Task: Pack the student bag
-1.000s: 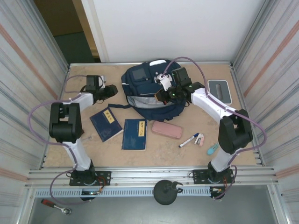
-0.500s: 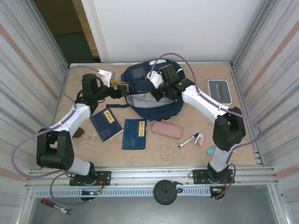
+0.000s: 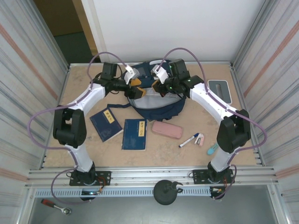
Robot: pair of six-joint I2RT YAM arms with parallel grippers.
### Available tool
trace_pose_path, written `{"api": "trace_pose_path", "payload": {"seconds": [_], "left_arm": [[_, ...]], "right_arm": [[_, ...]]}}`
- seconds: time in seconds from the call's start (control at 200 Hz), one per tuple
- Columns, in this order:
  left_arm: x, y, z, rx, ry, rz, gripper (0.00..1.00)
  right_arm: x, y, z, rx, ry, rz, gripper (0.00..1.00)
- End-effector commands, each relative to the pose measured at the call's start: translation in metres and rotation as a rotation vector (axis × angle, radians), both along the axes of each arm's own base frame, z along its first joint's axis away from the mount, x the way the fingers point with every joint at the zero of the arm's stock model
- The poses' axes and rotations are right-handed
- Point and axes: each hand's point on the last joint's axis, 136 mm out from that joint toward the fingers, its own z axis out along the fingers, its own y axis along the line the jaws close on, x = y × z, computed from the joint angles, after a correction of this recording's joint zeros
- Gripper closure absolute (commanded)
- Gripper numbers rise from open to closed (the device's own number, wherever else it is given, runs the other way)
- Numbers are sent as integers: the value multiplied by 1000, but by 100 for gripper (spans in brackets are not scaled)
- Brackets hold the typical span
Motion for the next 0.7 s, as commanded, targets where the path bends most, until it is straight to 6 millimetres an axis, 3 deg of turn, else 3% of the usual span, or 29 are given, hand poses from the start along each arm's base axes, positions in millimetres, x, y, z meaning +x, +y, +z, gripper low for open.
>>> {"api": "trace_pose_path", "payload": {"seconds": [0.0,0.271,0.421,0.441,0.516,0.696], "left_arm": [[-16,-8,-1,-11,41,-118,11],[-10,-22,-13,-54,107,-212,12],[-8,-34,-14,-58,135,-260,23],[-7,-36,-24,-50,162,-265,25],[-8,-41,-29,-38,185,-284,32],[-11,-42,-36,-24,216,-289,50]], "right_arm": [[-4,5,40,96,-57,55,100],[3,2,30,82,-32,55,100],[6,2,23,63,-24,60,100],[7,2,23,63,-23,61,100],[10,2,20,65,-19,64,100],[18,-1,14,62,1,62,100]]}}
